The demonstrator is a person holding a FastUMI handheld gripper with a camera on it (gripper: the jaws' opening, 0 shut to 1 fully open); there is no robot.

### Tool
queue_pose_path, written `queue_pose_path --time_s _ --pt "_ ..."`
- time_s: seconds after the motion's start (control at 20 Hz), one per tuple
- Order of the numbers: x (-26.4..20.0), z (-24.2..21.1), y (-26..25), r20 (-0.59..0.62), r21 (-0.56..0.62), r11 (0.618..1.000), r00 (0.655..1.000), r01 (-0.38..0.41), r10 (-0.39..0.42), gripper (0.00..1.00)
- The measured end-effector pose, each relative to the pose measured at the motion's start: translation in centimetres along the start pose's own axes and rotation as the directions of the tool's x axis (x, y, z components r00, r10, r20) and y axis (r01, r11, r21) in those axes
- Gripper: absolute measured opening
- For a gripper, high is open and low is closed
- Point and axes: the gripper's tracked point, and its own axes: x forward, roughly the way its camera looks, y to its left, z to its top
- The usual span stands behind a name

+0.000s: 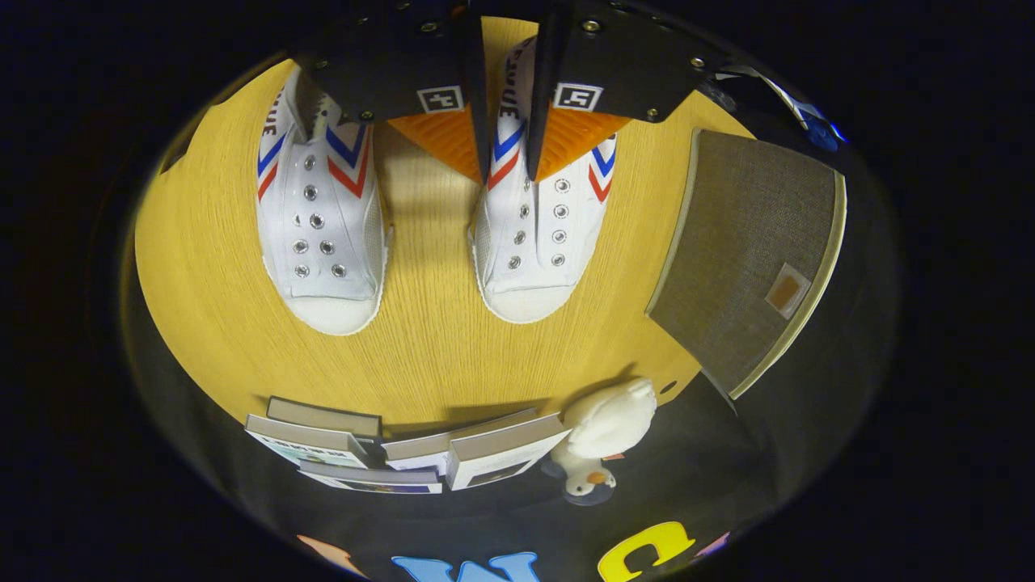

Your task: Open the storage box then place both shoes into the box .Put the left shoe in first, then the right shoe, with the right side of both shoes facing outward in a uniform manner.

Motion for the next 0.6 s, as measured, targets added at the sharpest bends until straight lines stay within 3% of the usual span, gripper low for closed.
queue_pose_path --time_s 0.05,0.25,0.3,0.35,0.6 --pt "0.3 -0.3 0.0 -0.018 0.045 0.999 1.0 -0.009 0.01 0.07" --pt "-1.3 0.9 0.6 0.0 0.123 0.992 1.0 -0.028 0.029 0.07" --pt "-0.9 0.5 0.8 -0.002 0.114 0.993 1.0 -0.023 0.023 0.0" --pt "-1.4 0.9 1.1 0.015 0.115 0.993 1.0 -0.025 0.023 0.0" --pt "-4.1 3.8 4.1 0.05 0.223 0.967 0.992 -0.122 0.114 0.0"
